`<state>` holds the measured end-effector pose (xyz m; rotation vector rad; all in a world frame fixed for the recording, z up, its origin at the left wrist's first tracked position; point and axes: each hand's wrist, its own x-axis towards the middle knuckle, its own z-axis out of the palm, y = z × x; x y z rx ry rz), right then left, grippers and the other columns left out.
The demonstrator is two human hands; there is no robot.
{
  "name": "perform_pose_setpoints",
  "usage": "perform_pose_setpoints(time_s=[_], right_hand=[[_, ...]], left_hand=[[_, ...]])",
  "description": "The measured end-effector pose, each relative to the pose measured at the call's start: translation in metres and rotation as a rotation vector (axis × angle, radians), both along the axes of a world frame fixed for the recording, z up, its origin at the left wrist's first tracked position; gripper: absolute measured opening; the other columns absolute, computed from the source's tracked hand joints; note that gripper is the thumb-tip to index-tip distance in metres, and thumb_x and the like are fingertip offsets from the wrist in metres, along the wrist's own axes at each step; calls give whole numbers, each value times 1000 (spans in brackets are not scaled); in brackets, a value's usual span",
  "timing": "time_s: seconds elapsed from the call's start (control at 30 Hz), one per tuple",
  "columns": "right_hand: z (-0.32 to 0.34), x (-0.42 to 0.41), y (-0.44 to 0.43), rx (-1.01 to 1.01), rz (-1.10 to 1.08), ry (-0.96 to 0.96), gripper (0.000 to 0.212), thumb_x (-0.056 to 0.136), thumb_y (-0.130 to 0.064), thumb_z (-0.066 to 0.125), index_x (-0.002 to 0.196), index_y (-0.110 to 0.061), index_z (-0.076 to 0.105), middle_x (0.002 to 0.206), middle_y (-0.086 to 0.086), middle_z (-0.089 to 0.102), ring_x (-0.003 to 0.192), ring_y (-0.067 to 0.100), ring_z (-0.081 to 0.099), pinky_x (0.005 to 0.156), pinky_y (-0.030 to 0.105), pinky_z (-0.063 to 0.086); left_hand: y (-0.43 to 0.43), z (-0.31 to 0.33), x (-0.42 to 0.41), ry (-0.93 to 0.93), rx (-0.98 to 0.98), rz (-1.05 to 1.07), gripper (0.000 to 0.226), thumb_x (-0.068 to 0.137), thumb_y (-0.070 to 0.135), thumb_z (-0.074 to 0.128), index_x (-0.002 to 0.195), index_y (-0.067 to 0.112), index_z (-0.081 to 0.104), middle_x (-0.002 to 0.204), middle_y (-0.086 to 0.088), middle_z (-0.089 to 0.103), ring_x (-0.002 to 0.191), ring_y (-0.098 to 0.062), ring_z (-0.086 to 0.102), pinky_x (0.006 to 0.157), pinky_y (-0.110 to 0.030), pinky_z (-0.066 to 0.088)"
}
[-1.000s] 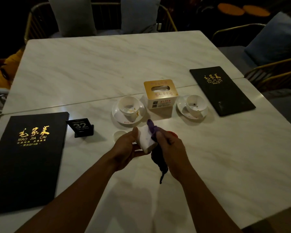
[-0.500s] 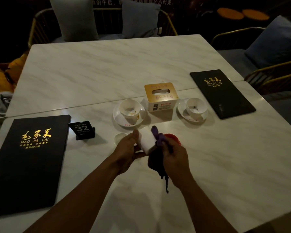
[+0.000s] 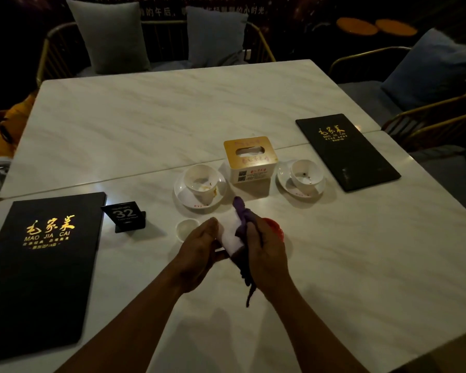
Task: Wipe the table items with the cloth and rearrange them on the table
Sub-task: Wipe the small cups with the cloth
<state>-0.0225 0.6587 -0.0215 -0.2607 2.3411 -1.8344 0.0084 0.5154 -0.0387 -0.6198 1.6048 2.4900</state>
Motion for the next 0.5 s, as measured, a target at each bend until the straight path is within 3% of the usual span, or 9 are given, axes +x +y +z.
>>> perform_pose_setpoints(time_s=[0.03, 0.1, 0.13, 0.2, 0.27, 0.37, 0.5], right_hand=[[1, -2, 0, -48, -21, -138, 25, 103, -24, 46, 123, -27, 62, 101, -11, 67, 90, -7, 65, 74, 15, 55], [2, -5, 0, -150, -42, -384, 22, 103, -28, 47, 116, -29, 65, 98, 1, 71, 86, 11, 71, 78, 34, 61], [2, -5, 0, -184, -68, -480, 21, 103, -30, 48, 112, -32, 66, 96, 5, 73, 87, 21, 72, 81, 44, 61], [3, -3, -1, -260, -87, -588, 20, 103, -29, 47, 108, -35, 66, 89, 6, 75, 86, 30, 73, 83, 52, 60], [1, 4, -4, -273, -64, -529, 24, 104, -25, 46, 116, -36, 64, 97, 5, 75, 90, 24, 73, 82, 45, 61], [-4, 10, -10, -144, -66, -298, 34, 104, -21, 47, 129, -42, 54, 103, -8, 70, 89, 5, 70, 75, 25, 60], [-13, 9, -14, -12, -53, -41, 38, 100, -21, 53, 133, -39, 53, 122, -12, 65, 113, 5, 61, 97, 31, 54]], left_hand=[[0, 0, 0, 12, 6, 4, 33, 103, 31, 37, 133, 24, 47, 126, -2, 65, 113, -26, 66, 84, -36, 60], [-2, -1, -2, 28, 45, 8, 34, 101, 30, 41, 133, 23, 50, 127, 0, 65, 118, -26, 63, 86, -37, 59], [-3, -1, -2, 32, 69, 15, 34, 100, 29, 44, 132, 22, 51, 127, 0, 66, 119, -26, 62, 88, -39, 58], [-3, 0, -5, 18, 106, 64, 38, 99, 31, 48, 136, 23, 50, 130, -2, 64, 121, -27, 61, 95, -46, 55], [1, 1, -8, -6, 101, 118, 37, 102, 35, 44, 136, 23, 50, 131, -6, 63, 118, -25, 63, 96, -43, 55], [10, 4, -12, -53, 46, 155, 35, 106, 37, 35, 127, 22, 58, 125, -8, 67, 112, -22, 67, 95, -38, 56], [12, 18, -17, -35, 79, 161, 42, 100, 51, 38, 121, 23, 60, 115, -7, 73, 109, -23, 68, 97, -41, 52]])
